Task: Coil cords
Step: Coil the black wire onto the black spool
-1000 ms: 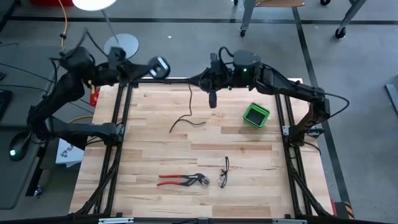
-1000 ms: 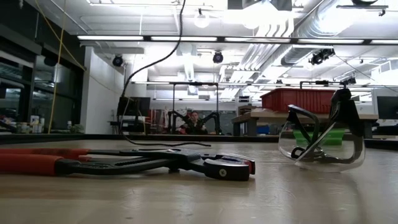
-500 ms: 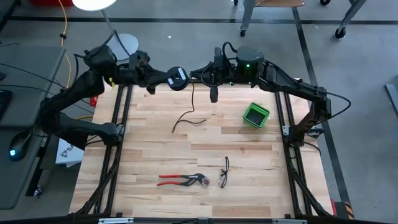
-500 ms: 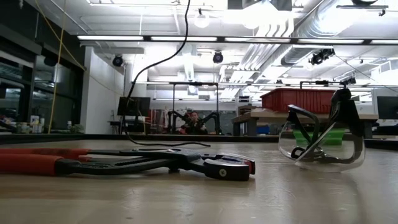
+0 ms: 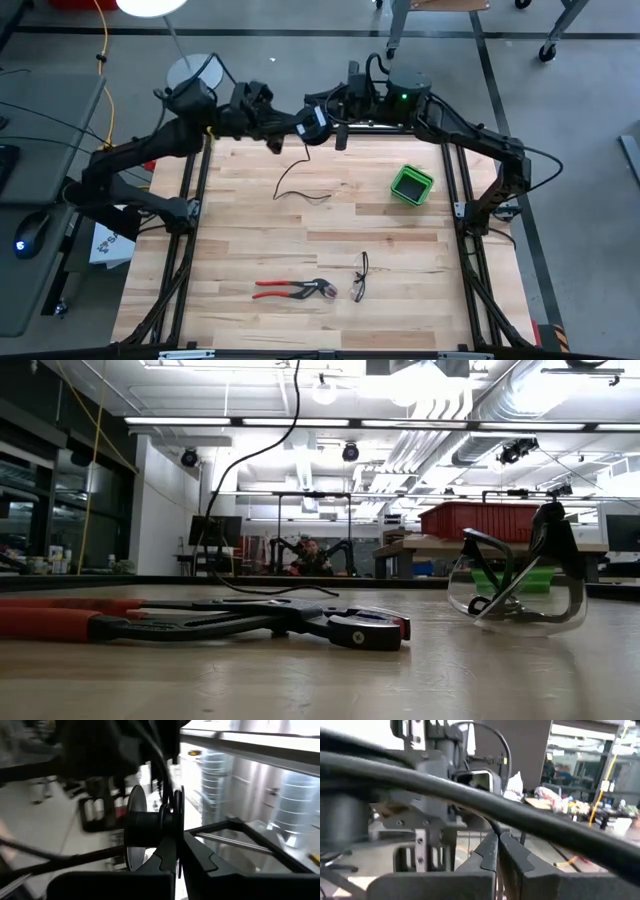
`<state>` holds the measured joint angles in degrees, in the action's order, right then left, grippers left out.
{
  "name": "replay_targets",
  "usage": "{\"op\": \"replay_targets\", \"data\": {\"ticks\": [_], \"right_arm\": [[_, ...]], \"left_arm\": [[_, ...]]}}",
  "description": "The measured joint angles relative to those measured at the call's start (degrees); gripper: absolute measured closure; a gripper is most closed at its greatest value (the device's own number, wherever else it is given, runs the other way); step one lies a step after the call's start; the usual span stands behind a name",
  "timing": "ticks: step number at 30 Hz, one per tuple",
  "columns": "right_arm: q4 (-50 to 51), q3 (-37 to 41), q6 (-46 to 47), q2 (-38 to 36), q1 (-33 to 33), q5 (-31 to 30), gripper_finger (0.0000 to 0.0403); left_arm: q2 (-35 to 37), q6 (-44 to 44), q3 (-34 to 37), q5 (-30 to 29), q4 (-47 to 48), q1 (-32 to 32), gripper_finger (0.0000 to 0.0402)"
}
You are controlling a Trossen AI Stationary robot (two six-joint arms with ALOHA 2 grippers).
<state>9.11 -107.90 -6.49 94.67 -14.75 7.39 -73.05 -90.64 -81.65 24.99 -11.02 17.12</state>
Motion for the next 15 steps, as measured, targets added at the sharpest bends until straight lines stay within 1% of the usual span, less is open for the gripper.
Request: {"op": "replay_targets", "data": {"ticks": [3, 8, 12, 15], "right_arm": [[-2.16, 0.00, 0.61, 0.29, 0.01, 0.92, 0.0402], [-4.35, -0.02, 2.00, 0.63, 0.00, 3.38, 0.0402], [-4.70, -0.02, 3.13, 0.64, 0.12, 4.84, 0.0402], [-4.87, -0.02, 4.37, 0.65, 0.16, 6.32, 0.0402]], "left_arm": [[-2.38, -0.78, 0.00, -0.02, -6.39, 0.02, 0.0401], [-5.85, -0.78, 0.00, -1.78, -16.75, 0.42, 0.0401], [-8.05, 0.52, 0.00, -3.33, -23.05, 0.54, 0.0400], [-8.55, 3.52, 0.00, -4.08, -25.19, 1.49, 0.0399]]}}
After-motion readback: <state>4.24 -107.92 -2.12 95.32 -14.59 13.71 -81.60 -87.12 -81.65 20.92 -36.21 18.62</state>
